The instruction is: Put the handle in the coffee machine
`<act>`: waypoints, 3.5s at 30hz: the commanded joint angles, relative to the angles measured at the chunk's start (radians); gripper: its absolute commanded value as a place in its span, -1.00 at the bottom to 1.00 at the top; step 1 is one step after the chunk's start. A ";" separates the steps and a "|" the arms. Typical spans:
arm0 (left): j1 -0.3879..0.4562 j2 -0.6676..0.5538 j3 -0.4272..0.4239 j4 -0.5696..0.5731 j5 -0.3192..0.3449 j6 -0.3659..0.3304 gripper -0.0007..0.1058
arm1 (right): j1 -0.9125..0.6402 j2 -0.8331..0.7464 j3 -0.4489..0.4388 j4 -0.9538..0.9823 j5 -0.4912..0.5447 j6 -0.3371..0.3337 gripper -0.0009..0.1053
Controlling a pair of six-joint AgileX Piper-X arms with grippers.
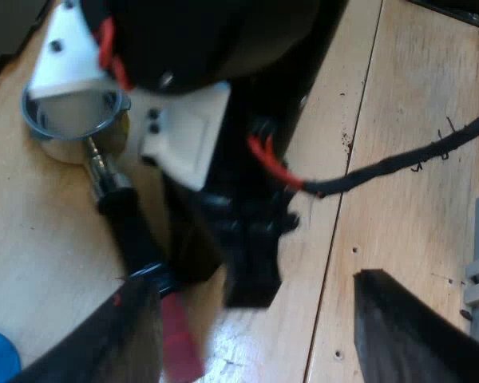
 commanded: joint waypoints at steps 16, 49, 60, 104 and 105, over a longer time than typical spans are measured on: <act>0.097 -0.078 -0.047 0.073 -0.010 -0.001 0.05 | 0.005 -0.058 -0.040 -0.015 0.103 -0.023 -0.98; 0.118 -0.478 -0.103 0.304 -0.007 -0.079 0.05 | 0.005 -0.494 -0.206 0.531 0.441 -0.128 0.57; 0.118 -0.499 -0.116 0.295 -0.064 -0.081 0.05 | -0.045 -0.432 -0.206 0.550 0.441 -0.217 0.64; 0.118 -0.499 -0.087 0.287 -0.112 -0.081 0.37 | -0.280 -0.070 -0.206 0.360 0.188 -0.467 0.64; 0.118 -0.499 -0.087 0.287 -0.112 -0.081 0.37 | -0.280 -0.069 -0.206 0.360 0.188 -0.467 0.64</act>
